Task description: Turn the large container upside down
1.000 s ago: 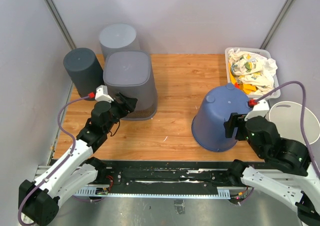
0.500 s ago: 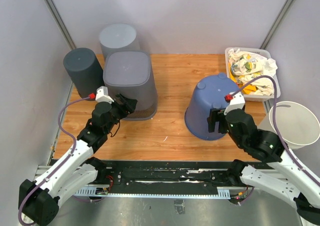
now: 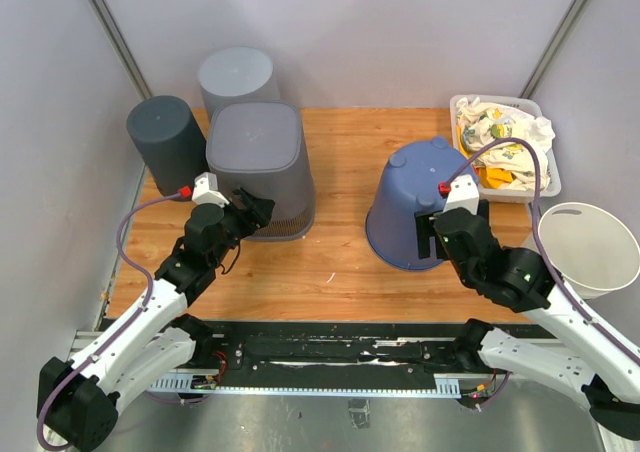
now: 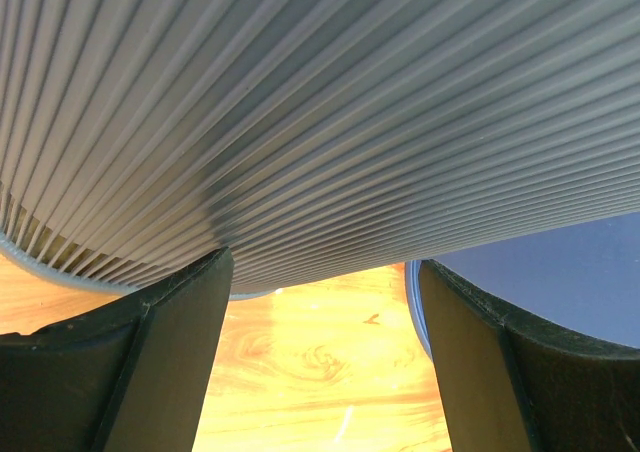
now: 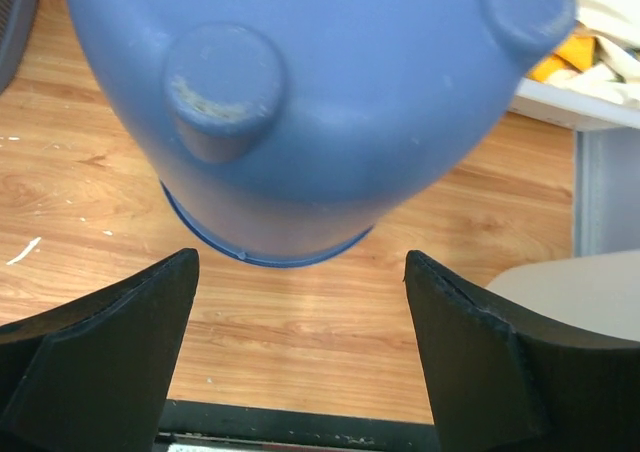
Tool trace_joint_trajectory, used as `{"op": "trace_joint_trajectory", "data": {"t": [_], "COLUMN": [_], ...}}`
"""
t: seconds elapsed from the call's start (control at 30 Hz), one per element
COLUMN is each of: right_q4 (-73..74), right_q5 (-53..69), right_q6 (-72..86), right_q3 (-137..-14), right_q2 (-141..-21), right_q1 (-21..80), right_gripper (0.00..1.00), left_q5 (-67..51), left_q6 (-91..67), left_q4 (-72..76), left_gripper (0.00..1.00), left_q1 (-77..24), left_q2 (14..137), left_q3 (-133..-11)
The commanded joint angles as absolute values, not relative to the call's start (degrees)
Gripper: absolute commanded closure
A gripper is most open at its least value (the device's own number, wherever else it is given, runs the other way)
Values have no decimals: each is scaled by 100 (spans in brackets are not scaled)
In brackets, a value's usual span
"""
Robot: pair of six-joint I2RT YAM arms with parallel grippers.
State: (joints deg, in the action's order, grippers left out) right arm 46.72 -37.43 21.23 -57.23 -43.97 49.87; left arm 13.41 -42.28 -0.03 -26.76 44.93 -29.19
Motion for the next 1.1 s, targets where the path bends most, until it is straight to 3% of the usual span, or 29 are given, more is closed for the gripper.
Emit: {"op": "trace_joint_trajectory", "data": {"t": [0.0,0.23,0.47,0.73,1.07], "right_q4": [5521,5825,4941,3324,1367], "right_q5": [-4351,-5436,-5706,-4886,-3939], "right_q6": [2396,2821,2772,2454,2090], "right_q3": [-5913,-5654,-5391,-4791,-4506], "right_q2": [-4342,-4331,-4369,-4668,-5443], "right_q1": [5001,4759,4185,3125,3028], "right_gripper": [15,13,13,13,15], "left_q5": [1398,1381,1332,1345,1367], "left_q6": [-4117,-4125,-4131,-4117,-4086], "left_q4": [176,158,167,169,181], "left_gripper": [20,20,20,20,20], "left_q1": [-2681,-2685,-2682,-2681,-2685], "left_q2": [4466,4392,4391,4385,4419], "left_q3": [-2902,-2859,-2834,-2815,-2826]}}
